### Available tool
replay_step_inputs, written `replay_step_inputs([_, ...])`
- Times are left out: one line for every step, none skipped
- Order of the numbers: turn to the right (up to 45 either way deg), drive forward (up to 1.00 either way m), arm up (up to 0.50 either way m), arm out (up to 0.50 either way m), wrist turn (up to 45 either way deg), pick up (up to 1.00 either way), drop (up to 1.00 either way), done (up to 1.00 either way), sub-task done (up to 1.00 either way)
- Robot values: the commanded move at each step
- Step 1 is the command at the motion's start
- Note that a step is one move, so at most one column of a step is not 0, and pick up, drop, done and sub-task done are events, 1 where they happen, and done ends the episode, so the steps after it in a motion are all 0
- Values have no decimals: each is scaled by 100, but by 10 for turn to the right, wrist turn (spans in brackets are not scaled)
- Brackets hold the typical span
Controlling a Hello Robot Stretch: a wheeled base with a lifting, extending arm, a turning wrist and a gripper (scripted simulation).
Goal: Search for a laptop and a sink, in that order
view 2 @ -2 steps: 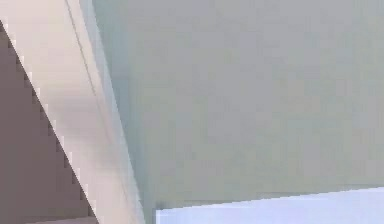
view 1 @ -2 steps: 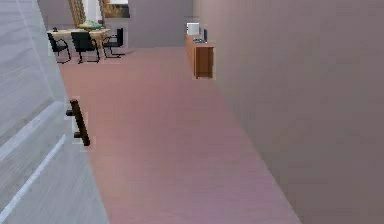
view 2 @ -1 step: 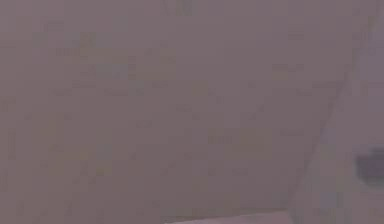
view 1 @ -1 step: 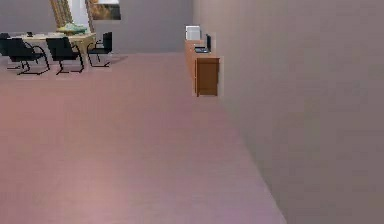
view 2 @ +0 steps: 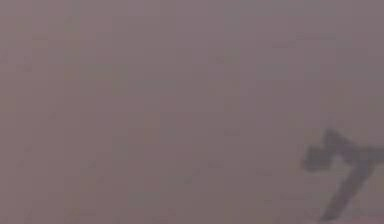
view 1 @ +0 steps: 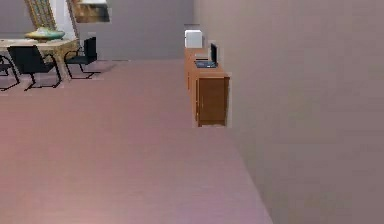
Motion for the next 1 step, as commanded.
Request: replay_step_inputs([0,100,0,0,0,0,0,0,0])
